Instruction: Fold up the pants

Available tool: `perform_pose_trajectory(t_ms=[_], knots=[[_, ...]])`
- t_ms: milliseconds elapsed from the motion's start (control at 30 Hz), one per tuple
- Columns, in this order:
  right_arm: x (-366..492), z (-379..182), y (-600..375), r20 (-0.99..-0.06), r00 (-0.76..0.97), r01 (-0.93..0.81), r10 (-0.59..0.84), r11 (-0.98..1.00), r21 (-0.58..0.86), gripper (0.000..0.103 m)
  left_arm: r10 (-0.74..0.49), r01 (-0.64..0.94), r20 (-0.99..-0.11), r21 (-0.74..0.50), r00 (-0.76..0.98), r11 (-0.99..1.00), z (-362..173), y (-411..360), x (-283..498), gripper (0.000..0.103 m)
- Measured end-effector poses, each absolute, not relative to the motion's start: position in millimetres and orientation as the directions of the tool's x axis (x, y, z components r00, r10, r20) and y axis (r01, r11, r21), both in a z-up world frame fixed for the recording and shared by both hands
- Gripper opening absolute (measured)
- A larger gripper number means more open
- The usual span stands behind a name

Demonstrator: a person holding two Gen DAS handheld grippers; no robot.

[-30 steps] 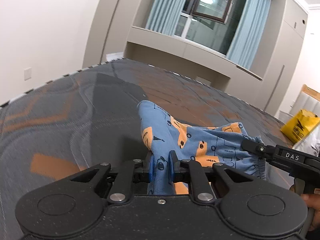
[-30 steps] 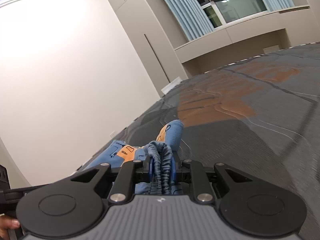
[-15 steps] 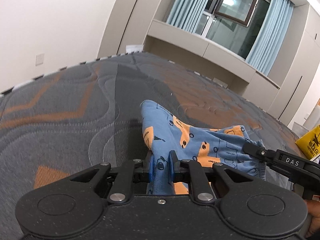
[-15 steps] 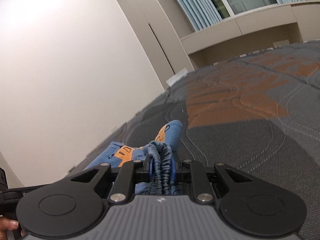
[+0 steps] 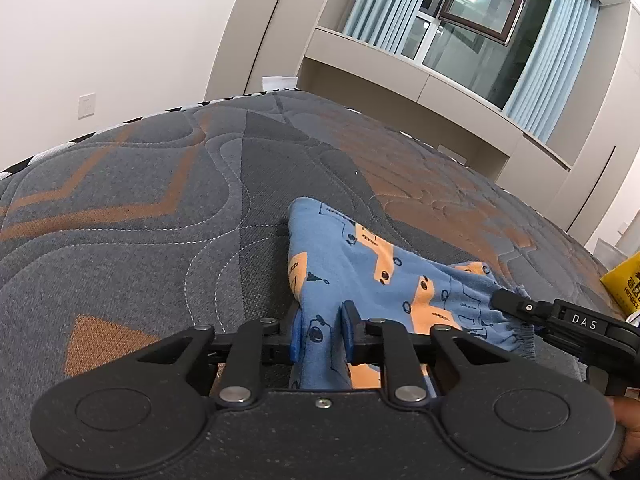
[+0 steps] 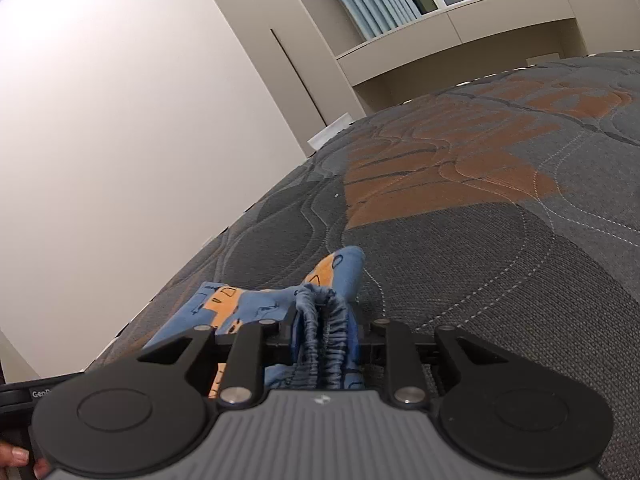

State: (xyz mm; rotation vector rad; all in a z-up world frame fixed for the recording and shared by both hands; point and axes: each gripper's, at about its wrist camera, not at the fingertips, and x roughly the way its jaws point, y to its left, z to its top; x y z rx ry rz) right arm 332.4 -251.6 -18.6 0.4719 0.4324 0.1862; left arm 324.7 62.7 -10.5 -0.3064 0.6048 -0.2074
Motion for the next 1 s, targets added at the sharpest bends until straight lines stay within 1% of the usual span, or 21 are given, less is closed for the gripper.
perform_pose_trajectory(t_ms=[33,67,100,133,167,200,233,267,300,367,400,467,533,567,633,733,800,1000], knots=[[333,-19,-252,-0.362,0.894,-0.066,0.264,0.877,0.476,0.034,-0.275,0.098,-0.527,-0.338,0.805,0.936,-11,62,325,0.023],[333,-19,-252,-0.366,0.895,-0.057,0.256,0.878,0.474,0.038,-0.271,0.096,-0.527,-0.335,0.806,0.937,-10,61,324,0.027],[332,-20,-254,-0.367,0.896,-0.052,0.252,0.878,0.475,0.039,-0.268,0.094,-0.526,-0.333,0.807,0.938,-9,60,324,0.030],[332,-20,-254,-0.366,0.896,-0.050,0.250,0.877,0.477,0.040,-0.263,0.092,-0.523,-0.330,0.810,0.939,-8,60,323,0.038],[331,-20,-255,-0.368,0.896,-0.047,0.249,0.876,0.479,0.046,-0.256,0.088,-0.520,-0.326,0.815,0.941,-7,60,321,0.047],[330,-20,-255,-0.367,0.896,-0.048,0.250,0.877,0.478,0.051,-0.247,0.083,-0.516,-0.320,0.820,0.944,-5,60,320,0.051],[328,-19,-255,-0.365,0.898,-0.048,0.246,0.879,0.474,0.061,-0.240,0.079,-0.511,-0.317,0.825,0.945,-4,60,317,0.058],[326,-18,-254,-0.360,0.902,-0.048,0.240,0.883,0.467,0.067,-0.234,0.076,-0.506,-0.315,0.830,0.946,-4,61,314,0.066],[323,-16,-254,-0.352,0.906,-0.053,0.236,0.887,0.459,0.070,-0.227,0.071,-0.501,-0.312,0.835,0.947,-2,61,312,0.069],[317,-12,-251,-0.344,0.911,-0.055,0.225,0.897,0.439,0.079,-0.216,0.064,-0.496,-0.306,0.841,0.950,0,62,307,0.079],[315,-10,-249,-0.341,0.914,-0.056,0.219,0.901,0.430,0.081,-0.209,0.059,-0.495,-0.303,0.843,0.951,1,62,304,0.082],[308,-4,-246,-0.328,0.921,-0.058,0.208,0.909,0.413,0.090,-0.197,0.052,-0.488,-0.295,0.850,0.954,4,63,298,0.095],[299,1,-243,-0.313,0.929,-0.062,0.198,0.917,0.395,0.095,-0.170,0.035,-0.470,-0.282,0.866,0.959,8,62,290,0.102],[295,4,-241,-0.306,0.933,-0.063,0.191,0.922,0.381,0.098,-0.147,0.020,-0.451,-0.274,0.880,0.962,10,61,285,0.102],[284,10,-236,-0.294,0.940,-0.062,0.174,0.933,0.355,0.100,-0.106,-0.006,-0.428,-0.253,0.898,0.968,16,58,276,0.102],[267,18,-230,-0.271,0.950,-0.062,0.155,0.945,0.322,0.103,-0.109,-0.010,-0.416,-0.274,0.903,0.962,21,57,264,0.102],[254,24,-225,-0.255,0.957,-0.060,0.140,0.953,0.296,0.103,-0.116,-0.004,-0.410,-0.281,0.905,0.960,24,55,255,0.102],[214,33,-214,-0.226,0.969,-0.051,0.103,0.973,0.223,0.103,-0.111,0.006,-0.403,-0.253,0.908,0.967,30,48,222,0.102]])
